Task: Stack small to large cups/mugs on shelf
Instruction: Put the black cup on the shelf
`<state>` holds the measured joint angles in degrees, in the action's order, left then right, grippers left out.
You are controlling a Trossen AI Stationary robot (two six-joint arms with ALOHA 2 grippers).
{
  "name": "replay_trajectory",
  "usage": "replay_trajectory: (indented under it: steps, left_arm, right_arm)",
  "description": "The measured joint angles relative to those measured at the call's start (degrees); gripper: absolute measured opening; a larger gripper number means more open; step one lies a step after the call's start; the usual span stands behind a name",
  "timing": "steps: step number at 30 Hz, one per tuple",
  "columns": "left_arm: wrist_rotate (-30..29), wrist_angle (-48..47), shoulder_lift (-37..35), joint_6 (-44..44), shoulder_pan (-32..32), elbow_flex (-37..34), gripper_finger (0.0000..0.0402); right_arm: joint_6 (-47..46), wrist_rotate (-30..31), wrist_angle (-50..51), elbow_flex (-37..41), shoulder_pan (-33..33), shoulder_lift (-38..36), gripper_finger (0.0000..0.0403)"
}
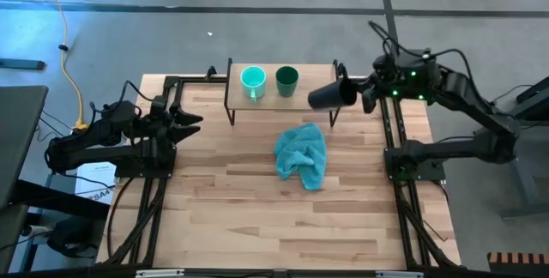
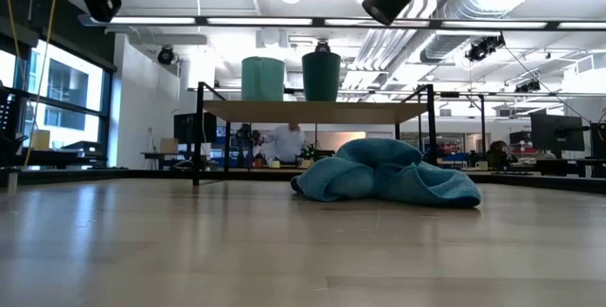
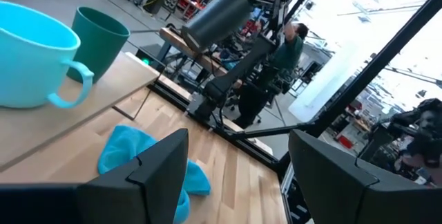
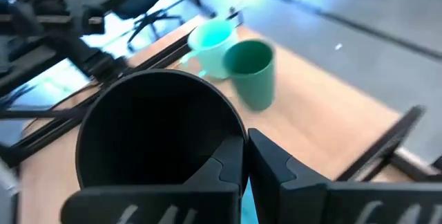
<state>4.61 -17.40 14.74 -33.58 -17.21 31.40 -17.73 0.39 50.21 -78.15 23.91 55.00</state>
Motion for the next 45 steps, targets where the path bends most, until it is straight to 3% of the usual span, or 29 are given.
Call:
replay_trajectory:
  steps: [13,26,31,45]
  left_arm:
    - [-1.3,0.7,0.0,0.1,0.0,0.0,0.0239]
    - [-2.3,0.7,0.0,-0.7,0.0,0.0,0.0239]
    - [-2.3,0.7,0.0,-1.2,0.0,0.0,0.0239]
    - [-2.3,0.6,0.0,-1.2,0.0,0.0,0.0239]
  right_arm:
    - [10.4,0.1,-1.3,0.0,13.8,-2.2,0.0000]
    - [8.7,-1.0,-1.0,-1.3,23.7,3.4,0.0000]
    - [8.3,-1.3,3.5,-9.1,23.8,10.0,0.0000]
    - [8.7,-1.8,30.4,-43.2,23.7,33.3,0.0000]
